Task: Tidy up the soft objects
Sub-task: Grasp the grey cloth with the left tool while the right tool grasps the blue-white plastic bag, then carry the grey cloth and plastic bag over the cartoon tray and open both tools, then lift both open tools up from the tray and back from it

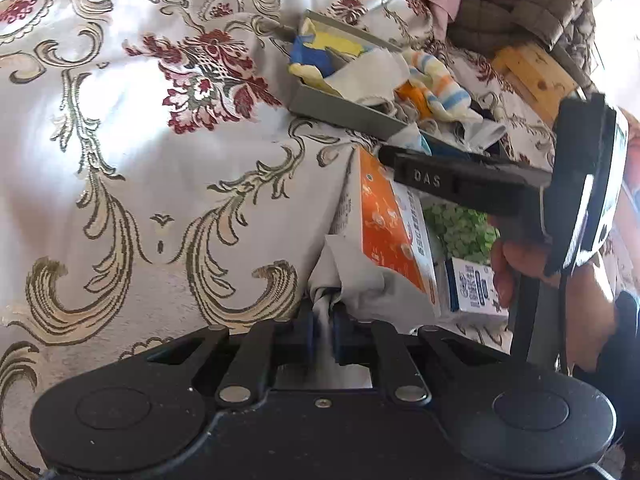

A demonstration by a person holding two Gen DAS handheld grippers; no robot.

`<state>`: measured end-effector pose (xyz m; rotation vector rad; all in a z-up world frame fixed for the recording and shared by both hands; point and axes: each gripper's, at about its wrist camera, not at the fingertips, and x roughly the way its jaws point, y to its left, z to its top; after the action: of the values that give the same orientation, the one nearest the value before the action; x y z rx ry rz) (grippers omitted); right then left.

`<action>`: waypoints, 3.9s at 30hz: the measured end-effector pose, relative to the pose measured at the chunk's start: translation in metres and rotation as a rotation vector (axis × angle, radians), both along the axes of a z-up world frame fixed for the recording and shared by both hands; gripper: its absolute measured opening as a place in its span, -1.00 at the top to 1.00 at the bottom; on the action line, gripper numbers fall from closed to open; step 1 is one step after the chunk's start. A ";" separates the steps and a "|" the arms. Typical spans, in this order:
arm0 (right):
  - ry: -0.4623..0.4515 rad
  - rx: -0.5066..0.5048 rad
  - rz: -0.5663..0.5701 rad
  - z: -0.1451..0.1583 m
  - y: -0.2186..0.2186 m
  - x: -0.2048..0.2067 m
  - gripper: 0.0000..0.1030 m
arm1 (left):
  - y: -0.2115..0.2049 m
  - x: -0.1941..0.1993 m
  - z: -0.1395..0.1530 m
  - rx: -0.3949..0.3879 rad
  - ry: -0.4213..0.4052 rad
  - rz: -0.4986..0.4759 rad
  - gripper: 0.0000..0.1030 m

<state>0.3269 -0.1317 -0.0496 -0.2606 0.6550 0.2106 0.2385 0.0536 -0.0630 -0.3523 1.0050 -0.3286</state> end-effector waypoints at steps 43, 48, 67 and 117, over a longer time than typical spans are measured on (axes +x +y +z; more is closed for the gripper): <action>-0.239 0.547 0.003 0.078 -0.061 0.041 0.27 | -0.014 0.091 0.067 -0.042 -0.531 0.156 0.84; -0.229 0.675 -0.098 0.077 -0.082 0.085 0.26 | -0.043 0.156 0.085 0.138 -0.553 0.086 0.84; -0.074 0.863 -0.305 0.033 -0.129 0.133 0.13 | -0.115 0.263 0.043 0.390 -0.399 -0.065 0.82; -0.312 0.560 -0.311 0.139 -0.153 -0.017 -0.99 | -0.097 0.109 0.166 0.221 -0.626 0.176 -0.75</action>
<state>0.3096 -0.2846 0.0895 0.3416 0.2999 0.0460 0.3480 -0.0435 0.1026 -0.1186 0.3855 -0.1473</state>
